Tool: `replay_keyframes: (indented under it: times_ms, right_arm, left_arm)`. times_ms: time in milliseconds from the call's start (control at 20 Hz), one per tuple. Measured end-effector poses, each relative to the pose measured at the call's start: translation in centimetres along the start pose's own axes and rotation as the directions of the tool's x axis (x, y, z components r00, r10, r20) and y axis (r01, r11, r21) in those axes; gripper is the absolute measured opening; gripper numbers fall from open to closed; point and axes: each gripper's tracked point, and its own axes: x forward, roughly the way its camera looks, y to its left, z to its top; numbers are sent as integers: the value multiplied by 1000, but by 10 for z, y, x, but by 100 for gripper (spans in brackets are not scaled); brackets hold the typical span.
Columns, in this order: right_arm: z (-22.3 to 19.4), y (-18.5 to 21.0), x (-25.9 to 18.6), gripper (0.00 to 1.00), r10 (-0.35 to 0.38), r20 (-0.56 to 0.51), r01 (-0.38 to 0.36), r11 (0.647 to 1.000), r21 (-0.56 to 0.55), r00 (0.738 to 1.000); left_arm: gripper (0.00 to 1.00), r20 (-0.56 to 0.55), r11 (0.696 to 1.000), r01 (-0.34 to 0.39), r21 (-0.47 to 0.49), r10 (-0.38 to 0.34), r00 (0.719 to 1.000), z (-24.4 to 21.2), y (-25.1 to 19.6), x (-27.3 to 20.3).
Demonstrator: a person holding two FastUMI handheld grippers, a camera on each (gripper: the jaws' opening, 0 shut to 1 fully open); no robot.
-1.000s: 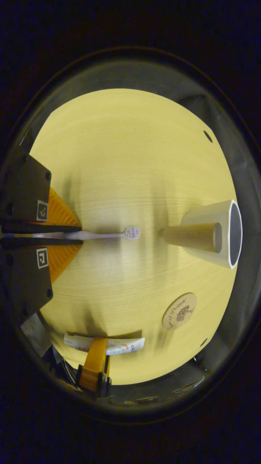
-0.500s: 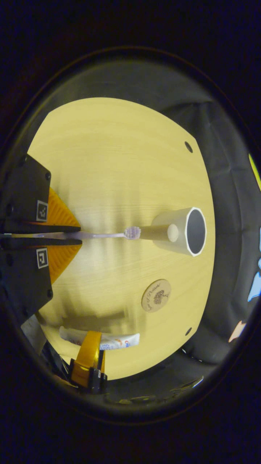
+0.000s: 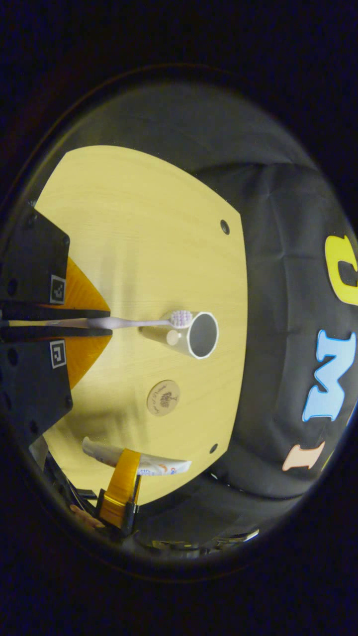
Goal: Put the toothbrush and toothpaste on the desktop into the cup, then pick up the cup and place it on the coaster on the desktop.
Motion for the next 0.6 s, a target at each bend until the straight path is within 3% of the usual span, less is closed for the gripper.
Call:
replay_keyframes:
  times_ms: [50, 100, 150, 250, 300, 350, 600]
  right_arm:
    - [8, 2, -2, 25, 7, 31, -7, 1000, 3, 999]
    - [16, 3, -5, 22, 14, 62, -14, 1000, 6, 998]
    - [24, 3, -7, 25, 19, 87, -20, 1000, 10, 996]
    - [39, 7, -10, 25, 38, 127, -40, 999, 13, 991]
    - [46, 8, -13, 25, 50, 141, -51, 999, 8, 989]
    - [53, 7, -14, 25, 48, 155, -50, 999, 5, 987]
    - [69, 8, -9, 22, 39, 178, -40, 999, 4, 983]
  left_arm:
    - [7, 33, 1000, 5, -5, -5, 999, 8, 1, -5]
    - [17, 72, 1000, 9, -8, -8, 997, 19, 4, -9]
    - [12, 113, 1000, 11, -10, -10, 994, 29, 7, -12]
    - [12, 196, 1000, 17, -12, -14, 980, 43, 16, -18]
    - [17, 236, 1000, 19, -16, -14, 972, 53, 24, -24]
    - [12, 276, 999, 26, -19, -20, 961, 62, 28, -26]
    - [12, 495, 996, 86, -34, -58, 867, 121, 17, -27]
